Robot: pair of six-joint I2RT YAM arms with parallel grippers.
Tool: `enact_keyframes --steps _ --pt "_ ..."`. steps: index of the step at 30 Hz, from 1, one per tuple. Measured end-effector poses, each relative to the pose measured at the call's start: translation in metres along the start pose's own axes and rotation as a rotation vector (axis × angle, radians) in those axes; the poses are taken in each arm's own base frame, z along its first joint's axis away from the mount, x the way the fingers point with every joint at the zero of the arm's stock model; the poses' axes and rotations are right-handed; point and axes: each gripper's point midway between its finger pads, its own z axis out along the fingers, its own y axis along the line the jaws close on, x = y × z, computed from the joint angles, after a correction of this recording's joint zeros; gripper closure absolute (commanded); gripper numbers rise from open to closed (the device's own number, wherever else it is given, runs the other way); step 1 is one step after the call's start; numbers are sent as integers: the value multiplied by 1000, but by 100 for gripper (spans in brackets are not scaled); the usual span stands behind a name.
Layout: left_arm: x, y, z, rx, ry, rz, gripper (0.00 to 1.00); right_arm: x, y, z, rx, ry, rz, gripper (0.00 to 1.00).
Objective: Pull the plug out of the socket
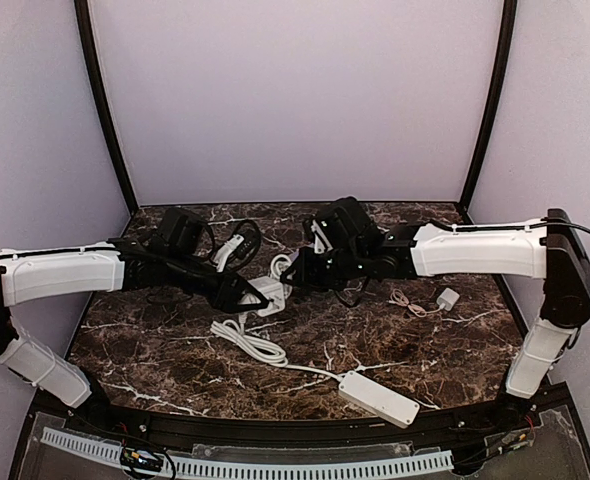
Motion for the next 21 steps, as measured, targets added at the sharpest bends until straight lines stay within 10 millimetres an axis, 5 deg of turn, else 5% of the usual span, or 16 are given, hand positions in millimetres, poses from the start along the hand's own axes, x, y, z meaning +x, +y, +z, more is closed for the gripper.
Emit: enact_keyframes --steps 3,21 --pt "0 1 0 -6 1 2 99 0 2 0 -6 -4 -3 100" --pt "-3 3 -7 48 -8 -43 99 0 10 -4 -1 -78 -90 100"
